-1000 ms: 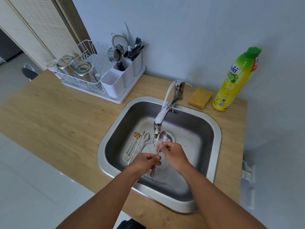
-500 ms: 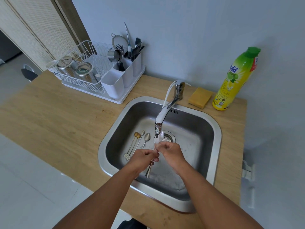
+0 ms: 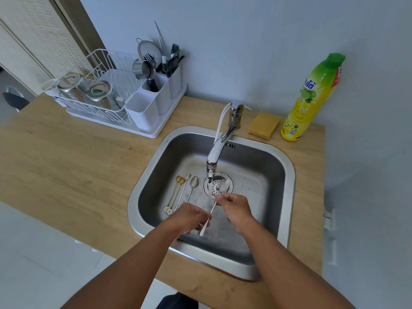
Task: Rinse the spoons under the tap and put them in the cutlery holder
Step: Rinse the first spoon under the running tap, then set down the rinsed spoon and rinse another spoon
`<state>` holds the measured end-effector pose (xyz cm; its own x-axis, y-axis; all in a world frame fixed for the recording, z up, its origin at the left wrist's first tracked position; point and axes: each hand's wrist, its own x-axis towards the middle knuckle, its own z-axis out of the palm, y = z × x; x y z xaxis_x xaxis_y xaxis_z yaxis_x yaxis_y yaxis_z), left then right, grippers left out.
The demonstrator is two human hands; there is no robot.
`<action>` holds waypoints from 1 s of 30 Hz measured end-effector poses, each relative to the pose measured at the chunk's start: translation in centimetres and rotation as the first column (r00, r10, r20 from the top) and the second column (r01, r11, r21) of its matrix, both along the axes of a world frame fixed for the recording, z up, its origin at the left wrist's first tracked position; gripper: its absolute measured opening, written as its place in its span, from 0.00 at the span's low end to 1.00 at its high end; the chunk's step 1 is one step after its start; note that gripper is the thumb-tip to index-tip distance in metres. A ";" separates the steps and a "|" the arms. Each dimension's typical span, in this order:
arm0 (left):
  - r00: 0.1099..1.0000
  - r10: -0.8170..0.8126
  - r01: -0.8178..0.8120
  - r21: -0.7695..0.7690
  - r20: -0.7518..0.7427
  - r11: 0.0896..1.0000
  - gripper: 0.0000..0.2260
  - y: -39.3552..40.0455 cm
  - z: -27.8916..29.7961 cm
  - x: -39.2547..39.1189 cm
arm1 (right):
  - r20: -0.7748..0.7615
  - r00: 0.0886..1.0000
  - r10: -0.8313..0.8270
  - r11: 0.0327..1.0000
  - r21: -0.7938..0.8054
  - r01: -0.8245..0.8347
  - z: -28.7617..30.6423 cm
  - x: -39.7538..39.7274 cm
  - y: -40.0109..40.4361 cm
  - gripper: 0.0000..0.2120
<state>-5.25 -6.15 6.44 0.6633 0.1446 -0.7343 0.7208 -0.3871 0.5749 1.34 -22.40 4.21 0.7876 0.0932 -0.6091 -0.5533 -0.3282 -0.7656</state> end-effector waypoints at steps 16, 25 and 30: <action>0.999 -0.029 0.014 0.560 0.018 0.828 0.09 4.1 -3.3 2.7 | -0.100 0.994 -0.051 0.922 -0.386 0.008 -3.7 1.0 -2.0 0.05; 0.997 -0.077 0.049 0.619 0.019 0.784 0.09 4.4 -5.0 3.2 | -0.074 0.997 0.024 0.856 -0.513 -0.058 -5.0 1.4 -1.7 0.09; 0.998 -0.070 0.049 0.607 0.011 0.793 0.10 4.5 -5.9 3.6 | -0.082 0.988 0.133 0.769 -0.620 -0.155 -4.7 1.5 -1.4 0.14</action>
